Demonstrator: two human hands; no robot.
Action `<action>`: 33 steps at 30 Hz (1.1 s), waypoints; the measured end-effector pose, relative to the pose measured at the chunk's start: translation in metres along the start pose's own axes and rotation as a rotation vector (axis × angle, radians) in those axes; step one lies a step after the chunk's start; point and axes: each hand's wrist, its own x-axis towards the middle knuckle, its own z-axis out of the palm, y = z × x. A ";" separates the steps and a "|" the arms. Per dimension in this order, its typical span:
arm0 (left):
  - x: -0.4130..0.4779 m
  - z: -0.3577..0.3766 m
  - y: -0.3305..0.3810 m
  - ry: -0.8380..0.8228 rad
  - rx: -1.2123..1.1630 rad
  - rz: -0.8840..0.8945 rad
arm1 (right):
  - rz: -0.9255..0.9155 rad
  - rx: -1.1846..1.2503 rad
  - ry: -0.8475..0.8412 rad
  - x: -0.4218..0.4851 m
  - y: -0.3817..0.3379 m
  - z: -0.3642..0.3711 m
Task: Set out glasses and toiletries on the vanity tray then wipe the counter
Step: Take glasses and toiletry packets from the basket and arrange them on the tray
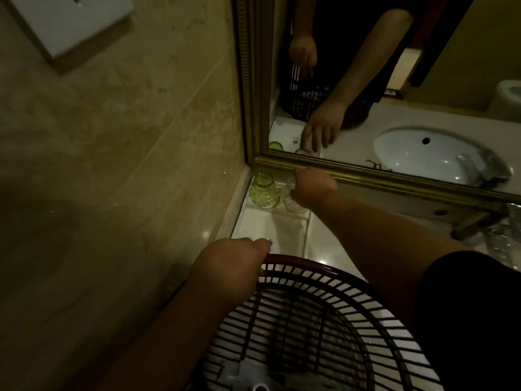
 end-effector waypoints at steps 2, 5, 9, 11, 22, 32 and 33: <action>-0.001 -0.002 0.001 -0.004 0.025 -0.002 | -0.035 -0.006 0.041 -0.018 -0.007 -0.025; 0.000 -0.005 0.004 -0.015 0.048 -0.019 | -0.083 0.067 0.136 -0.061 -0.018 -0.061; -0.001 -0.001 0.003 -0.041 -0.020 -0.064 | -0.194 0.138 0.273 -0.138 -0.031 -0.091; -0.001 0.001 0.003 -0.068 -0.037 -0.077 | -0.250 0.161 0.284 -0.177 -0.039 -0.097; -0.001 -0.004 0.004 -0.046 0.012 -0.071 | -0.428 0.147 -0.341 -0.282 -0.084 0.006; 0.000 -0.002 0.003 0.005 0.024 -0.063 | -0.377 0.080 -0.744 -0.288 -0.110 0.107; 0.000 -0.002 0.004 0.010 0.019 -0.062 | -0.371 0.093 -0.749 -0.288 -0.109 0.108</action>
